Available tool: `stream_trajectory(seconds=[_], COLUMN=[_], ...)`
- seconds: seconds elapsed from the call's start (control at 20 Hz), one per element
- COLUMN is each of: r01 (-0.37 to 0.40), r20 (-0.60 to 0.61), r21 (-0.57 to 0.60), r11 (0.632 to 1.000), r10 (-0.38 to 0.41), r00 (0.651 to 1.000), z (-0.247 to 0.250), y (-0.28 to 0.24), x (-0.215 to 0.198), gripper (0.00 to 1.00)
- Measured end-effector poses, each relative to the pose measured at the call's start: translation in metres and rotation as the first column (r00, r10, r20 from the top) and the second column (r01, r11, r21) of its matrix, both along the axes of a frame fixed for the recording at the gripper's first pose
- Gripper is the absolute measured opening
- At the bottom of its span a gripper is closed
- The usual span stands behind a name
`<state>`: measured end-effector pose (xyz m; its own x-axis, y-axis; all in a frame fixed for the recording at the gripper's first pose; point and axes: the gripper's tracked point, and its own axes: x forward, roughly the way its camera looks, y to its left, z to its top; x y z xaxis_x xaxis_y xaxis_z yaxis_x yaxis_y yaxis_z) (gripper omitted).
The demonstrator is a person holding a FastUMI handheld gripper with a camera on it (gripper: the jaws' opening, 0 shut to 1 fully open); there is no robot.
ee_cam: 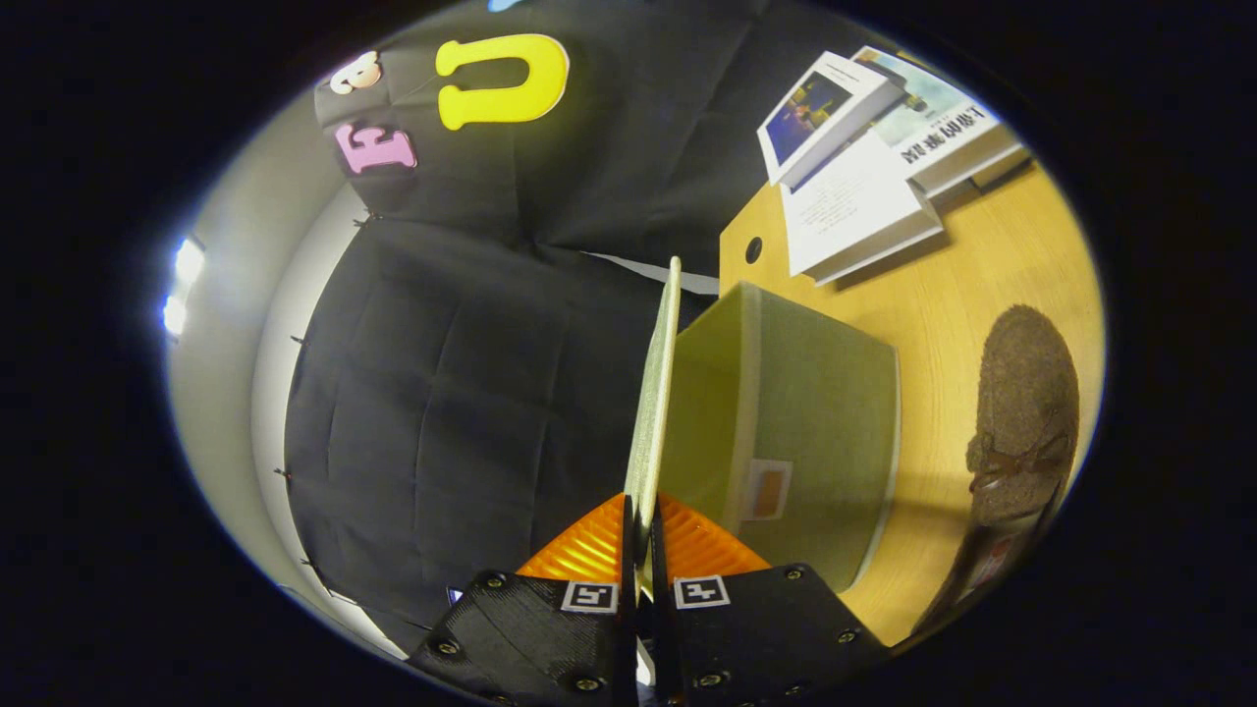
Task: Open the storage box then place both shoes into the box .Put the left shoe in first, then the right shoe, with the right side of both shoes facing outward in a uniform manner.
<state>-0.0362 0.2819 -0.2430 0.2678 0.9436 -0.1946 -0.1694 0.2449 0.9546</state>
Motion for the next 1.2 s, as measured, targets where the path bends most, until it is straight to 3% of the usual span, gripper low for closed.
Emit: stream_trajectory(seconds=[0.3, 0.55, 0.9, 1.2], r01=[-0.031, -0.073, -0.113, -0.125], r20=[0.138, 0.165, 0.105, 0.076], r21=[-0.124, -0.111, -0.149, -0.206], r11=[0.992, 0.991, 0.982, 0.971], r10=[0.049, 0.091, 0.129, 0.143], r00=[0.989, 0.982, 0.986, 0.987], z=[0.063, 0.091, 0.058, 0.048], y=[0.061, 0.160, 0.262, 0.273], x=[0.000, 0.000, -0.012, -0.018], gripper=[0.08, 0.12, 0.12, 0.16])
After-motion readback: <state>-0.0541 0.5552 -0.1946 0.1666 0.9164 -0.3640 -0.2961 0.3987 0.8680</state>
